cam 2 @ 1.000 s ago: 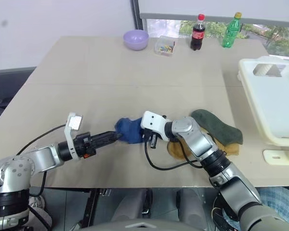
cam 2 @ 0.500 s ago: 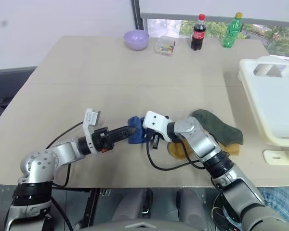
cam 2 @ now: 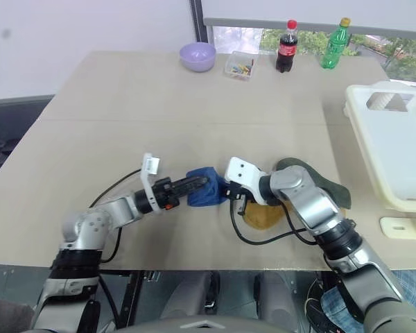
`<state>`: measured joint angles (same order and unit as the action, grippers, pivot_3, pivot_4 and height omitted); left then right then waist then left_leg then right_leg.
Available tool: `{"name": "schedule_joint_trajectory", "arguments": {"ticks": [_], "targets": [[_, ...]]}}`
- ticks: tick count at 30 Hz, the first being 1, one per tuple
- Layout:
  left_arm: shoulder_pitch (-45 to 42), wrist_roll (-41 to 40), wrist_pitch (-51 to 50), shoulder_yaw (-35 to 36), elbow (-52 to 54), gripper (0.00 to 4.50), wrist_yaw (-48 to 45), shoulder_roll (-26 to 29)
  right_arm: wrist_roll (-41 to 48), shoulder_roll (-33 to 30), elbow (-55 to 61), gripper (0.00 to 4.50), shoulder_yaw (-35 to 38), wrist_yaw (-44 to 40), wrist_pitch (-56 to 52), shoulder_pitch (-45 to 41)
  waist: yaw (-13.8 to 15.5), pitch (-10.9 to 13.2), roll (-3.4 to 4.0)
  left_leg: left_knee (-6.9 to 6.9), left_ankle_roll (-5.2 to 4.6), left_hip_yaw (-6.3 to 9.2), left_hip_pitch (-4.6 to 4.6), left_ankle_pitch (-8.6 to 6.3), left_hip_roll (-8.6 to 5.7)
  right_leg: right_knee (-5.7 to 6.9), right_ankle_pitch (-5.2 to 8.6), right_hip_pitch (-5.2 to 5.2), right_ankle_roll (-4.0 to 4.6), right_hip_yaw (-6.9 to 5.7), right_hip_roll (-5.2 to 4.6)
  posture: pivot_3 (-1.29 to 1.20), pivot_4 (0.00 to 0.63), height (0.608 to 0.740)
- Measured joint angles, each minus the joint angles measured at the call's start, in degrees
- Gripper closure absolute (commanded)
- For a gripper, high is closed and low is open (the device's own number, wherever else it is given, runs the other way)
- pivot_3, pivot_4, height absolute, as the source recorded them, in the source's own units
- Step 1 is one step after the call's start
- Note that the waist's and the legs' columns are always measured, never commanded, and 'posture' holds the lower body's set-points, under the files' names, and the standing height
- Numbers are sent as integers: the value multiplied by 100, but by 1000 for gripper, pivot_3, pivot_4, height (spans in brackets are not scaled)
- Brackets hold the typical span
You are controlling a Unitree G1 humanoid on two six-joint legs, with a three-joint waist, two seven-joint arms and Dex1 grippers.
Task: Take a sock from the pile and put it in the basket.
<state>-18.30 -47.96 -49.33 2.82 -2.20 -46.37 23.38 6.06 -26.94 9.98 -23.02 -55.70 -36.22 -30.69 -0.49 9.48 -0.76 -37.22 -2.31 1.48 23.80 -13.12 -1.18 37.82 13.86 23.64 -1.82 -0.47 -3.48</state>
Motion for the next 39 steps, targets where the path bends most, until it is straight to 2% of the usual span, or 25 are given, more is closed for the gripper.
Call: {"name": "schedule_joint_trajectory", "arguments": {"ticks": [5,6,8,16,19,22,29,32,34,36,39], "targets": [[-112,598,580,-417,-138,2019,-406,31,518,33,237,1406,562,191,-537,333,25,-1,1,-3,-1,0,-4,0,0,0,0,-6,0,1,-4,0,150,740],[-90,632,639,-418,-132,2019,-453,50,660,61,336,828,674,234,-704,329,24,-1,1,-4,-1,0,-4,0,1,1,-1,-6,-1,2,-5,0,150,740],[64,640,762,-322,-23,2019,-497,101,1027,186,535,97,910,291,-1120,280,-9,-1,1,-4,-2,1,-4,0,5,1,0,-5,0,4,-4,0,150,740],[832,1029,1357,-183,944,2019,-645,789,1611,980,399,97,1322,1005,-2036,-351,-43,3,8,5,0,-2,-1,-1,16,1,0,7,3,12,-1,0,150,740],[1238,1073,1586,88,1429,2019,-692,1071,1451,1234,-178,97,1021,1276,-1997,-565,-17,4,9,8,-1,-1,4,-2,9,-10,0,7,4,9,-15,0,150,740],[1453,1044,1662,337,1751,2019,-667,1123,1272,1402,-737,97,768,1386,-1842,-625,-19,5,10,12,-1,0,7,-2,4,-15,0,8,4,8,-21,0,150,740],[2267,1012,1837,790,2321,2019,-470,1238,529,1031,-1306,97,-333,1086,-871,-835,-44,4,14,22,-1,-1,-7,-2,7,-13,1,8,5,8,-18,0,150,740],[2413,926,1854,927,2503,2019,-438,1234,365,910,-1345,97,-509,902,-596,-853,-29,-7,16,19,-1,0,-10,-2,8,-12,10,4,21,5,-19,0,150,740],[2563,827,1857,1033,2647,2019,-447,1236,287,866,-1354,629,-630,701,-407,-855,-34,-9,15,18,-1,0,-9,-2,8,-14,11,4,22,6,-19,0,150,740],[2644,758,1867,1085,2758,2019,-485,1282,195,828,-1368,1364,-784,471,-168,-880,-33,-10,16,19,-1,0,-9,-2,7,-16,10,4,21,6,-17,0,150,740],[2683,729,1969,1165,2860,2019,-653,1461,66,818,-1389,2727,-961,236,118,-898,-35,-26,24,20,-1,-1,-12,-2,9,-15,11,3,22,7,-15,0,150,740]]}}
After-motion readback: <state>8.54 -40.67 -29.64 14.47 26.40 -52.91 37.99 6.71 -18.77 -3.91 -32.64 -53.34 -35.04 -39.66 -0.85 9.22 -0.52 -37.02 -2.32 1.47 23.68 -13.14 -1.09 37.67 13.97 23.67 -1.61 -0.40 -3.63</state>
